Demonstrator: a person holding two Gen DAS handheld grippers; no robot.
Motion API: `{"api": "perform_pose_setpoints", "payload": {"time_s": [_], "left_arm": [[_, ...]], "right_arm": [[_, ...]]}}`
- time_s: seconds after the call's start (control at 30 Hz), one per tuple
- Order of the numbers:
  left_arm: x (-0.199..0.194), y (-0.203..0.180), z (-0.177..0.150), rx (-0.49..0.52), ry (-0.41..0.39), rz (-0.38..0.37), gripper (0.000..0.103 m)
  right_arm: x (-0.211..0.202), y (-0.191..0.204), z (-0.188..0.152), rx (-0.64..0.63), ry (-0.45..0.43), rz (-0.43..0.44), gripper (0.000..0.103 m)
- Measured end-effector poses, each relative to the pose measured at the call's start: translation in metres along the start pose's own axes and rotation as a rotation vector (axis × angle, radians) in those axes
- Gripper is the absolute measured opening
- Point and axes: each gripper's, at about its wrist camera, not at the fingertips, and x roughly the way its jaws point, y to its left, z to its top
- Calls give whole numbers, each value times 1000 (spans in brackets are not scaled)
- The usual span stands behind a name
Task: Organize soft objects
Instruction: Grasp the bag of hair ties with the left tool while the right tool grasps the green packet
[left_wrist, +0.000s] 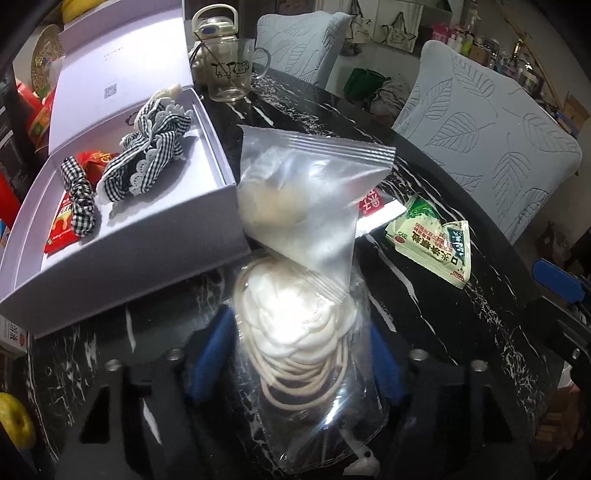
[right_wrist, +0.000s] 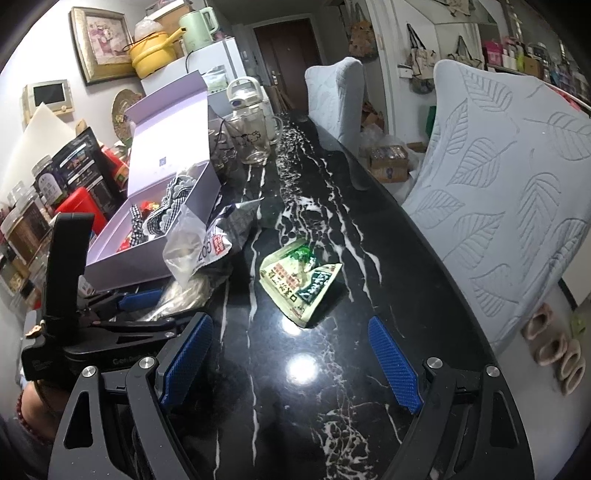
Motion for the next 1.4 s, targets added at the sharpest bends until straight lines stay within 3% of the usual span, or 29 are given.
{"api": "perform_pose_setpoints", "payload": {"time_s": [0.23,0.43,0.63,0.77,1.27,1.4], "left_arm": [[-22,5,-8,-8,-13,-67,57],[-58,4,-10,3,-87,-108,57],[-86,7,-2,-3,-162,-112,57],[-91,11,4,-9,-190,-89,57],[-79,22,1,-52,-137,-80,57],[-75,22,0,-54,-120,-84,57]], "right_arm": [[7,3,5,-19,9,12,87],[18,5,11,-39,30,21,87],[36,5,22,-58,62,32,87],[49,5,31,-83,79,-7,87],[93,14,41,-251,154,-36,87],[96,16,32,-292,171,-69,74]]}}
